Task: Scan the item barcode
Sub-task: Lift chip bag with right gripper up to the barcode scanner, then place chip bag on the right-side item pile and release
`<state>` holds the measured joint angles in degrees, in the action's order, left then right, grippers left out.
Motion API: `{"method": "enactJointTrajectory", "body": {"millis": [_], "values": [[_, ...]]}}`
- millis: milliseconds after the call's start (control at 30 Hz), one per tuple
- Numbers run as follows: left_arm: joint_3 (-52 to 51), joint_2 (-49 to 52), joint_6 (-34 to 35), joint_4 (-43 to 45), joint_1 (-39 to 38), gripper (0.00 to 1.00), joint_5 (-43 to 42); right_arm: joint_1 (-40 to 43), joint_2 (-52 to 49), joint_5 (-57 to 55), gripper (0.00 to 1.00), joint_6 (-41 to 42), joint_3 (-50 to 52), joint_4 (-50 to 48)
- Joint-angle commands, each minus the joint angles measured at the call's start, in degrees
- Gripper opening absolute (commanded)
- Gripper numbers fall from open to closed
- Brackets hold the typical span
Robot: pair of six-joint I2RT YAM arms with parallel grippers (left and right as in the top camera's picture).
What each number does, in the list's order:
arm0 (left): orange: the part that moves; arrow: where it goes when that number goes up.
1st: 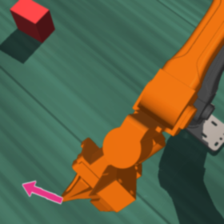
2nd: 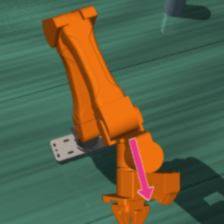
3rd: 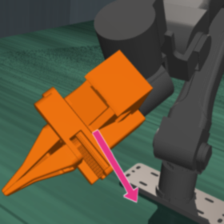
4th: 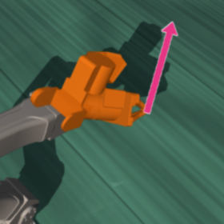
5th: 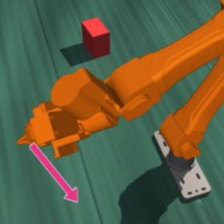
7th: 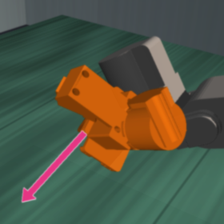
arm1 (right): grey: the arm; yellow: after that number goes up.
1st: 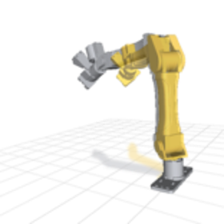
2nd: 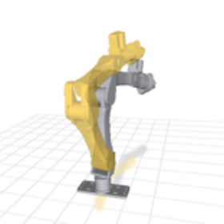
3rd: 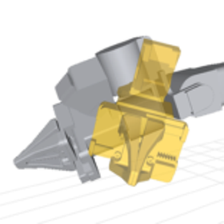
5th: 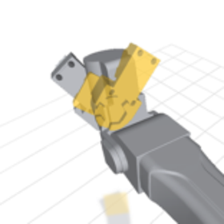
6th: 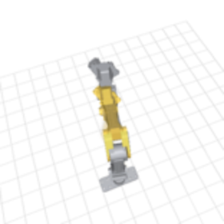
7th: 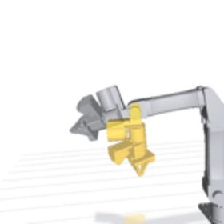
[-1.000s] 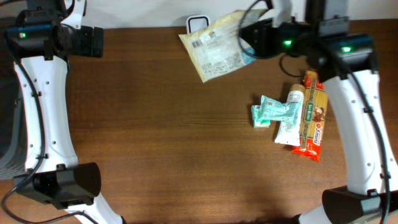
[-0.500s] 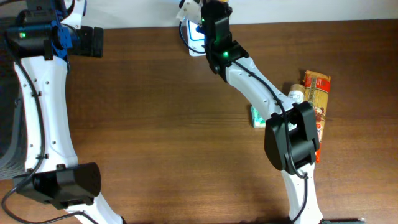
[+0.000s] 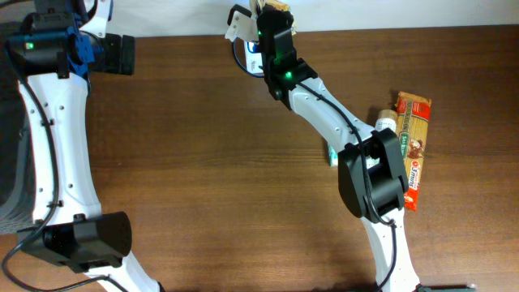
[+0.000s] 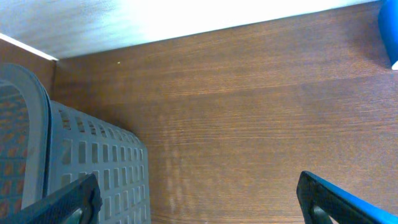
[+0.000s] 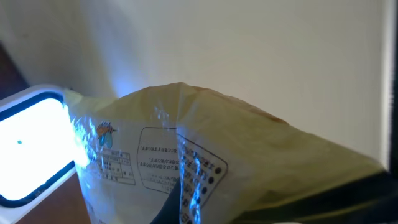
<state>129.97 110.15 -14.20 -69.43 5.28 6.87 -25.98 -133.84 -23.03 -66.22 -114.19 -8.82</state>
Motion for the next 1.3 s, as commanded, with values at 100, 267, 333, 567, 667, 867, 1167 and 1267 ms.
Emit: {"method": "enactJointTrajectory", "body": {"millis": [100,267,333,567,667,867,1167,1267], "values": [[0.4,-0.2,-0.9,0.1,0.2,0.99,-0.2,-1.8,4.3,-3.1,0.04,5.0,-1.1,-0.1],[0.4,-0.2,-0.9,0.1,0.2,0.99,-0.2,-3.1,21.8,5.9,0.04,41.1,-1.1,31.3],[0.4,-0.2,-0.9,0.1,0.2,0.99,-0.2,-1.1,31.1,10.8,0.04,60.1,-1.1,53.0],[0.4,-0.2,-0.9,0.1,0.2,0.99,-0.2,22.9,31.7,13.9,0.04,87.8,2.0,92.0],[0.4,-0.2,-0.9,0.1,0.2,0.99,-0.2,33.6,27.2,18.4,0.04,87.6,12.0,87.0],[0.4,-0.2,-0.9,0.1,0.2,0.99,-0.2,38.9,28.5,24.5,0.77,81.1,14.6,83.4],[0.4,-0.2,-0.9,0.1,0.2,0.99,-0.2,23.5,51.3,27.9,0.99,76.1,-2.2,93.3],[0.4,-0.2,-0.9,0.1,0.2,0.99,-0.2,22.9,57.0,27.8,0.99,76.1,-2.2,98.6]]}}
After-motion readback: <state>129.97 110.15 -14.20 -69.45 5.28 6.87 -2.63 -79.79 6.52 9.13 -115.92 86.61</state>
